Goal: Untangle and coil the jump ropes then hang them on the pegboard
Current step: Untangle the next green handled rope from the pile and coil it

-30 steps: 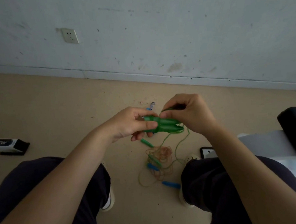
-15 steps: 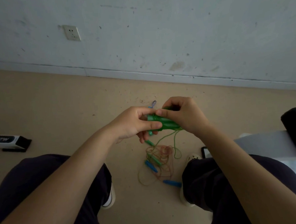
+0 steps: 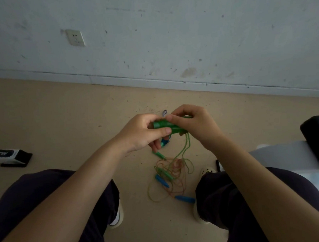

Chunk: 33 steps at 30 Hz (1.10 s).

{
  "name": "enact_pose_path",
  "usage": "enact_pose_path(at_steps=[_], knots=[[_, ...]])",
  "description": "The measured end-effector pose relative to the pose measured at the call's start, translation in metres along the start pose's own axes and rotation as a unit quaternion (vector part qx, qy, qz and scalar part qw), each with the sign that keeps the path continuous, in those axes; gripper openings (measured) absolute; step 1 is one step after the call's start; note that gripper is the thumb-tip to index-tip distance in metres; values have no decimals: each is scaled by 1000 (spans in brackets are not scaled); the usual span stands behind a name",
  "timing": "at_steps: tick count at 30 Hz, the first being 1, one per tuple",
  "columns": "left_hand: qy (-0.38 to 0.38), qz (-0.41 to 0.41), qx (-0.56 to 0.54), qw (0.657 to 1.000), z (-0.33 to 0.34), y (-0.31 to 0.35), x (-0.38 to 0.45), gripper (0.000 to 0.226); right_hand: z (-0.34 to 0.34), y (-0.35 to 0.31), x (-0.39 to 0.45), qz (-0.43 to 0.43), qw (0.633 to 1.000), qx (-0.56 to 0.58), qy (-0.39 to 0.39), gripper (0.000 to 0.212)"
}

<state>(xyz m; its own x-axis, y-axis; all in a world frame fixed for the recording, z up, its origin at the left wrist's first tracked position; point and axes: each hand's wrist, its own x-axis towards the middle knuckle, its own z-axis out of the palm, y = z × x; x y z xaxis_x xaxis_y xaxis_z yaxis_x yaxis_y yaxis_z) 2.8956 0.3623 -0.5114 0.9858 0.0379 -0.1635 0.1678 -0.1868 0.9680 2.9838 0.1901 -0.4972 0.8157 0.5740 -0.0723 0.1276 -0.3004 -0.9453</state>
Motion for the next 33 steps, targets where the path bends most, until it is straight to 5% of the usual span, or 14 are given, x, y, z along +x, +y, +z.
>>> enact_pose_path(at_steps=[10, 22, 27, 33], knots=[[39, -7, -72, 997, -4, 5, 0, 27, 0, -2, -1, 64, 947, 300, -93, 31], [-98, -56, -160, 981, -3, 7, -5, 44, -6, -1, 1, 13, 965, 229, -130, 23], [-40, -47, -145, 987, 6, 6, -6, 43, -3, 2, 2, 58, 962, 210, -163, 44], [42, 15, -120, 992, 5, 7, -4, 29, -2, -1, 1, 39, 969, 178, -166, 21]])
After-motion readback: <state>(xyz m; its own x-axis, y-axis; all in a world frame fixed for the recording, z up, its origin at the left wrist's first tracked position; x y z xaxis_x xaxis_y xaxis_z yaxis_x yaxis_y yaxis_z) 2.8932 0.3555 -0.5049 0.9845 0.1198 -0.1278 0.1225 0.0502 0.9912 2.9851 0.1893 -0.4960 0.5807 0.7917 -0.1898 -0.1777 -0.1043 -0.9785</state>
